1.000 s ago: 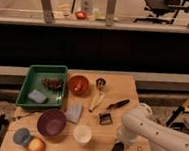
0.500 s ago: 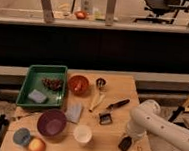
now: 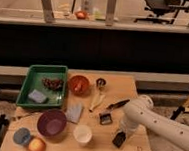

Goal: Wipe table surface with eraser

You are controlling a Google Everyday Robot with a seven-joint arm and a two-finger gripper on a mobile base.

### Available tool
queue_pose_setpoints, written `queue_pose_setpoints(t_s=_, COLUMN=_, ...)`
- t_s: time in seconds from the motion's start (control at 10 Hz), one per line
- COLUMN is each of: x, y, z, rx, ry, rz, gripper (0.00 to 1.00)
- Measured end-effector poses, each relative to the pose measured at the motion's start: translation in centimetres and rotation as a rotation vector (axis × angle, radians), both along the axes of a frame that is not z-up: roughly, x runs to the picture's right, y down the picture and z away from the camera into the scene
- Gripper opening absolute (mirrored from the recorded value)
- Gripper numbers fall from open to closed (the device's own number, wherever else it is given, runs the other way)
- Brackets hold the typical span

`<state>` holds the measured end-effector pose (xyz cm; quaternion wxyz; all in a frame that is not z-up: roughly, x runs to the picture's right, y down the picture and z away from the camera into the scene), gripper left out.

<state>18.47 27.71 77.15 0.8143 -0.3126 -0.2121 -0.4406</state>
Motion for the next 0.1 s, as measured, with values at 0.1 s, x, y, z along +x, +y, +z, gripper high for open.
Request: queue_pose_setpoints(t_s=0.1, x=-0.23, y=-0.09, z=-0.15, rx=0.003, ry=-0.015, rz=-0.004, gripper=0.00)
